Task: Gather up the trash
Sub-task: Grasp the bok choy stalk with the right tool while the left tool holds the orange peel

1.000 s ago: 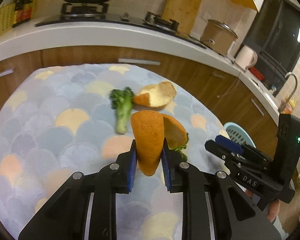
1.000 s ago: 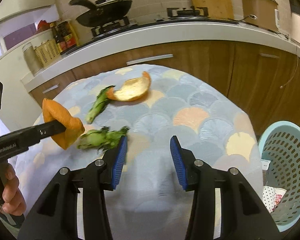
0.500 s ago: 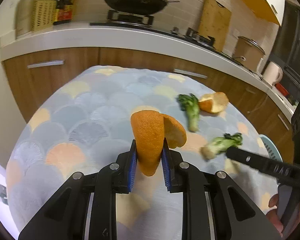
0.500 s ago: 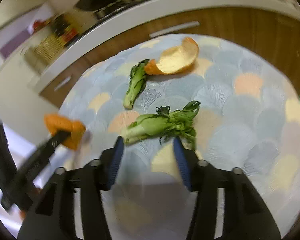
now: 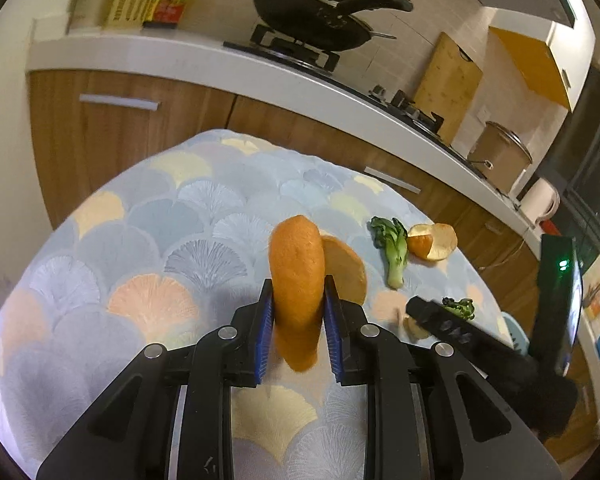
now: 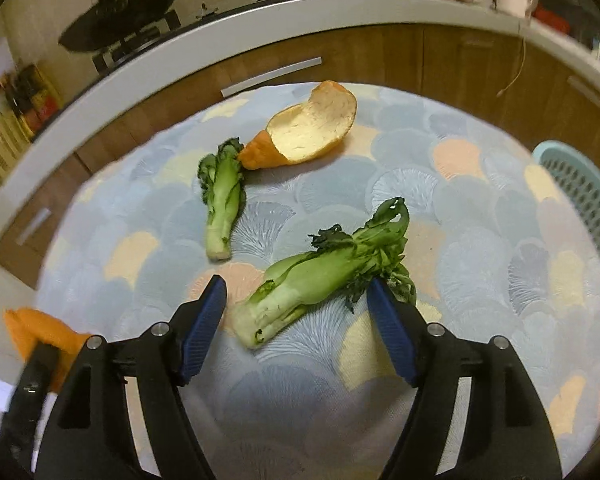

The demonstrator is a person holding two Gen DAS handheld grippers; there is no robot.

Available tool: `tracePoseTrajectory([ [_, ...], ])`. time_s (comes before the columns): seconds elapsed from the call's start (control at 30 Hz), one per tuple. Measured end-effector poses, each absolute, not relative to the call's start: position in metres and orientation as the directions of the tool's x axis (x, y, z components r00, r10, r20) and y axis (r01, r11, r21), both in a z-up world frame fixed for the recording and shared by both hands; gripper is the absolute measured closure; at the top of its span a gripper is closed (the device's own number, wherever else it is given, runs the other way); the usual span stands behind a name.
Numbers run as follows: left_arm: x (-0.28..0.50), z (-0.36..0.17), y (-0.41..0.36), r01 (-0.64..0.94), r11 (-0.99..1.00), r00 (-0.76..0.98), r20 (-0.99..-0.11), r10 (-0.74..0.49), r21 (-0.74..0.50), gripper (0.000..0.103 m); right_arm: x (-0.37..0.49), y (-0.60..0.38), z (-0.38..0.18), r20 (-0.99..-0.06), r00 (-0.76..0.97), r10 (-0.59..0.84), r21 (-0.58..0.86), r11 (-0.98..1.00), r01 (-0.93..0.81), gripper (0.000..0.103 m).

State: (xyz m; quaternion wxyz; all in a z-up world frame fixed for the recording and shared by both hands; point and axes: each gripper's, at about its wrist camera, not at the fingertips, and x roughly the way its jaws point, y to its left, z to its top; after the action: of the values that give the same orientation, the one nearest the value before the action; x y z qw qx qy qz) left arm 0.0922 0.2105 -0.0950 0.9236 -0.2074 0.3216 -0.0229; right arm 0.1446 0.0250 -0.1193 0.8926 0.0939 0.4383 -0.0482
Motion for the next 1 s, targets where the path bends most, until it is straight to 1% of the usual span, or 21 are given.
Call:
tracePoseTrajectory([
  [0.03,0.092,-0.096,0.211,-0.088,0.912,0.791,-0.584,-0.18,-0.401,0.081,0.144,0.028,-0.119,-0.79,0.613,-0.006,0.114,0.981,0.156,0.04],
  [0.1,0.092,-0.096,0.211,-0.086,0.912,0.792,-0.583,-0.182,-0.4,0.081,0.141,0.032,-0.118,-0.79,0.613,0.027,0.105,0.99,0.092,0.065],
  [0.17,0.091,-0.095,0.21,-0.079,0.915,0.794,-0.579,-0.183,-0.396,0.081,0.134,0.033,-0.117,-0.792,0.607,0.063,0.102,0.994,0.029,0.076],
  [0.2,0.091,-0.094,0.208,-0.075,0.918,0.795,-0.579,-0.181,-0.39,0.081,0.132,0.034,-0.116,-0.791,0.606,0.081,0.105,0.994,0.004,0.077],
  [0.3,0.091,-0.095,0.207,-0.068,0.921,0.793,-0.582,-0.183,-0.382,0.081,0.118,0.025,-0.111,-0.771,0.601,0.212,0.167,0.977,-0.129,0.077],
  [0.37,0.091,-0.095,0.205,-0.067,0.924,0.791,-0.585,-0.18,-0.375,0.081,0.111,0.024,-0.108,-0.771,0.571,0.282,0.168,0.955,-0.245,0.077],
  [0.43,0.092,-0.095,0.204,-0.061,0.928,0.788,-0.588,-0.18,-0.367,0.081,0.096,0.023,-0.102,-0.768,0.536,0.351,0.13,0.905,-0.406,0.077],
  [0.47,0.092,-0.095,0.203,-0.061,0.93,0.788,-0.589,-0.177,-0.361,0.081,0.092,0.021,-0.101,-0.765,0.527,0.369,0.125,0.889,-0.442,0.077],
  [0.53,0.092,-0.094,0.2,-0.061,0.937,0.789,-0.592,-0.166,-0.344,0.081,0.086,0.013,-0.101,-0.783,0.453,0.425,0.144,0.834,-0.533,0.077],
  [0.63,0.093,-0.094,0.196,-0.056,0.944,0.786,-0.597,-0.159,-0.325,0.081,0.083,-0.004,-0.1,-0.811,0.42,0.407,0.121,0.819,-0.561,0.077],
  [0.7,0.093,-0.093,0.193,-0.051,0.949,0.785,-0.6,-0.155,-0.312,0.081,0.085,-0.017,-0.098,-0.811,0.426,0.4,0.124,0.83,-0.544,0.077],
  [0.83,0.093,-0.093,0.187,-0.05,0.959,0.785,-0.605,-0.135,-0.279,0.081,0.083,-0.04,-0.092,-0.791,0.456,0.408,0.182,0.869,-0.46,0.075],
  [0.93,0.093,-0.092,0.185,-0.052,0.962,0.786,-0.605,-0.125,-0.267,0.081,0.077,-0.034,-0.093,-0.778,0.46,0.428,0.215,0.869,-0.445,0.073],
  [0.97,0.093,-0.092,0.185,-0.053,0.963,0.785,-0.607,-0.123,-0.264,0.081,0.074,-0.028,-0.094,-0.771,0.48,0.419,0.207,0.877,-0.433,0.066],
  [1.0,0.093,-0.092,0.185,-0.054,0.963,0.784,-0.608,-0.123,-0.264,0.081,0.072,-0.023,-0.094,-0.767,0.488,0.416,0.203,0.879,-0.431,0.052],
])
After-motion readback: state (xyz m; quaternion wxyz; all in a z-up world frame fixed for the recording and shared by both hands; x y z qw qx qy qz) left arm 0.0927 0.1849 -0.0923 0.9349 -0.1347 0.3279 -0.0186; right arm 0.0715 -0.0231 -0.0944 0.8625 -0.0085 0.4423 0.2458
